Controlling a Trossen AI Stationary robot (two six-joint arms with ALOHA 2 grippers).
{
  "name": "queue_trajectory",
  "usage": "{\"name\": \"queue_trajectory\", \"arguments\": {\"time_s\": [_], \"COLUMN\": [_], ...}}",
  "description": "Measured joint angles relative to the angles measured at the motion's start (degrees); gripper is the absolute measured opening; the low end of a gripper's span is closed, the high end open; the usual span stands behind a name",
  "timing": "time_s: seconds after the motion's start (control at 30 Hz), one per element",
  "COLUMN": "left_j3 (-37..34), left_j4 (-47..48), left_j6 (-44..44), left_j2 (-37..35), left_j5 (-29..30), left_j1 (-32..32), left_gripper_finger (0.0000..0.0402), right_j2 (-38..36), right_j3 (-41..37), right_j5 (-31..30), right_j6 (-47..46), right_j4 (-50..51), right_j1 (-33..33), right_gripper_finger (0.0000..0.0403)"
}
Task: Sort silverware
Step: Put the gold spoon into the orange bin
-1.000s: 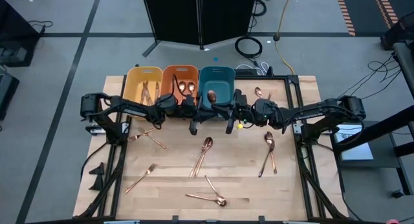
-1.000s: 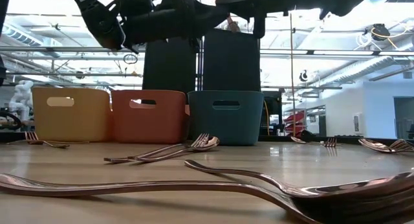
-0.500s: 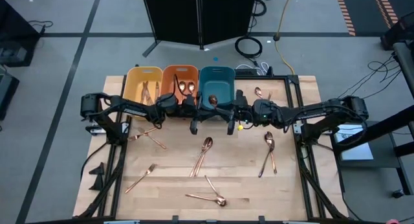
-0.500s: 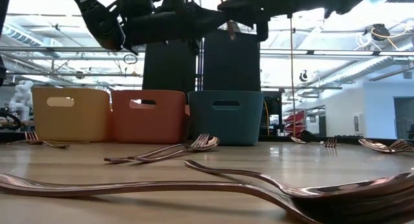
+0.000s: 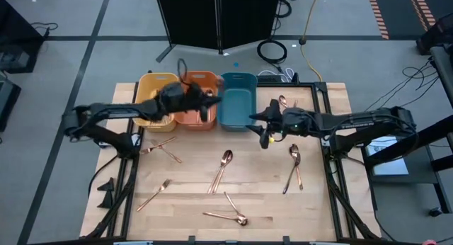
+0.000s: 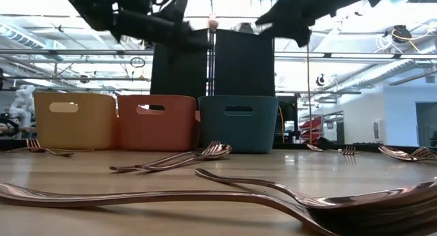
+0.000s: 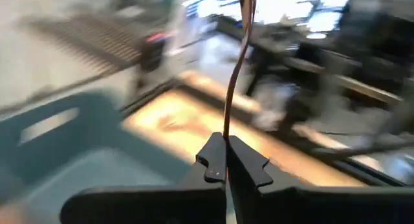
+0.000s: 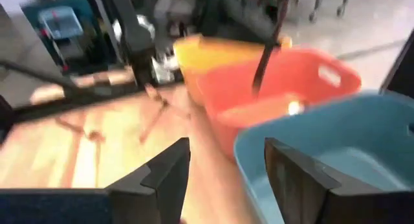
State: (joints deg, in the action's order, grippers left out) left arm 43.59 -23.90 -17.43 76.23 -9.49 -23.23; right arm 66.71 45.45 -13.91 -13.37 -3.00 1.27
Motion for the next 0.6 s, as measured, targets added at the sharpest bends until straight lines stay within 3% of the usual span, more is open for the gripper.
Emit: {"name": "queue_trajectory", "arguments": {"time_s": [0.13,0.27,0.47,0.6], "left_j3": [1.58,5.05,13.64,21.22], "left_j4": [18.60,36.59,59.95,69.74], "left_j6": [-4.62,-7.95,-12.16,-12.32], "left_j2": [-6.17,-7.91,-3.63,2.43], "left_j5": [2.33,4.52,4.53,4.37], "left_j1": [-6.79,-11.75,-16.07,-16.28], "left_gripper_finger": [0.0000,0.0000,0.0000,0.0000], "right_j2": [1.20,3.01,5.71,6.81], "right_j3": [0.00,0.00,0.00,0.00], "right_j5": [-3.40,-7.57,-8.74,-8.76], "right_j6": [-0.10,1.56,3.73,4.00], "right_j4": [2.69,3.34,3.44,5.07], "right_j1": [-1.03,-2.64,-4.79,-5.91], "right_gripper_finger": [0.0189,0.0189,0.0188,0.0188]}}
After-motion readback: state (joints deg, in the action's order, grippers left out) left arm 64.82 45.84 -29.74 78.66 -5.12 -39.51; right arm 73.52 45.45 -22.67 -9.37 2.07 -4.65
